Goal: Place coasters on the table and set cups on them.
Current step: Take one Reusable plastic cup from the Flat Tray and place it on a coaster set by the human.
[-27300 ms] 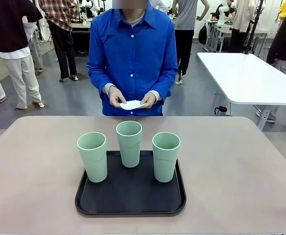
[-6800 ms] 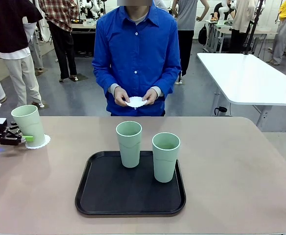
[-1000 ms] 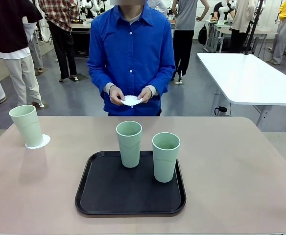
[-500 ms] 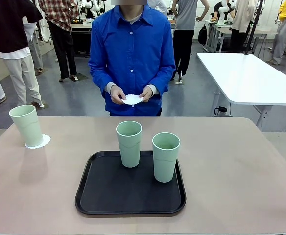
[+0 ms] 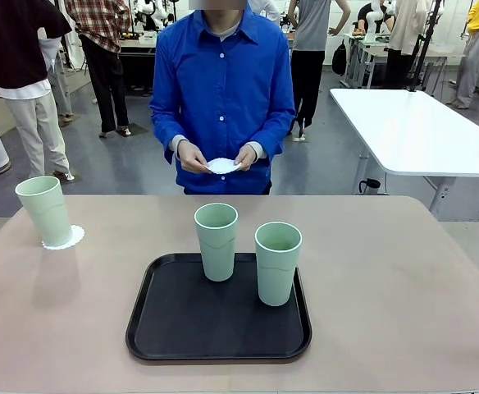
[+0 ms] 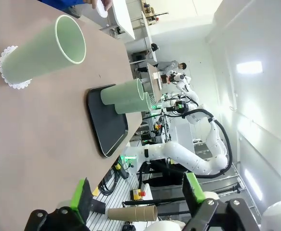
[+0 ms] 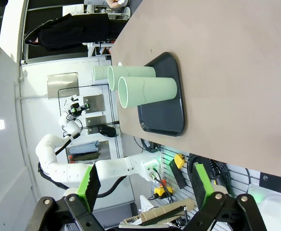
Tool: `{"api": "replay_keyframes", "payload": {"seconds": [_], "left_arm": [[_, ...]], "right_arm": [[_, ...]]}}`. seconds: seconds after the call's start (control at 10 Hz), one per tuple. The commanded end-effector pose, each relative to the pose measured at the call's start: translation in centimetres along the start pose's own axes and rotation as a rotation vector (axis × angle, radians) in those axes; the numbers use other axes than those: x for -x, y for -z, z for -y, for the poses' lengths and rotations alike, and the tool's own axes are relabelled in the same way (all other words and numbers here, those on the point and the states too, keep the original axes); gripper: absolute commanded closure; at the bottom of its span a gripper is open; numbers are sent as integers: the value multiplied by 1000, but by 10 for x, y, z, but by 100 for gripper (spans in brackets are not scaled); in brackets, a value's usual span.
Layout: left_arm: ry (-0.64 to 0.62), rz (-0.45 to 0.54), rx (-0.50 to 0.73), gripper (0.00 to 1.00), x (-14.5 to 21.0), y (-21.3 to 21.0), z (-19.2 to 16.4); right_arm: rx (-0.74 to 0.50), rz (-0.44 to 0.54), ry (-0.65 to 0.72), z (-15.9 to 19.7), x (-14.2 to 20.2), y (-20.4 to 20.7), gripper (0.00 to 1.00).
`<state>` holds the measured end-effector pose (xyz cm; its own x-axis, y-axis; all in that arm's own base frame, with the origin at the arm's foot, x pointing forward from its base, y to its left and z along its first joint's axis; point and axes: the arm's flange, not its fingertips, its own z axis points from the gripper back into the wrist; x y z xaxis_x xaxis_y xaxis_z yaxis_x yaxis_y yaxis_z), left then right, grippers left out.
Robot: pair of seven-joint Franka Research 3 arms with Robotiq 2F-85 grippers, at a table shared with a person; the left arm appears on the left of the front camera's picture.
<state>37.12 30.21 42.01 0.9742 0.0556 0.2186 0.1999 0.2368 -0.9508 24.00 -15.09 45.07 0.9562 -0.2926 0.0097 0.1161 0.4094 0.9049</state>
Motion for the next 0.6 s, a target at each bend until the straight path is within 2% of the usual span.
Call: {"api": "replay_keyframes", "payload": {"seconds": [0.0,0.5], "left_arm": [[-3,-3,2,0,1,-1,1],[-3,-3,2,0,1,-1,1]], "right_arm": [[-13,1,-9,0,0,0,0],[-13,1,-9,0,0,0,0]]}}
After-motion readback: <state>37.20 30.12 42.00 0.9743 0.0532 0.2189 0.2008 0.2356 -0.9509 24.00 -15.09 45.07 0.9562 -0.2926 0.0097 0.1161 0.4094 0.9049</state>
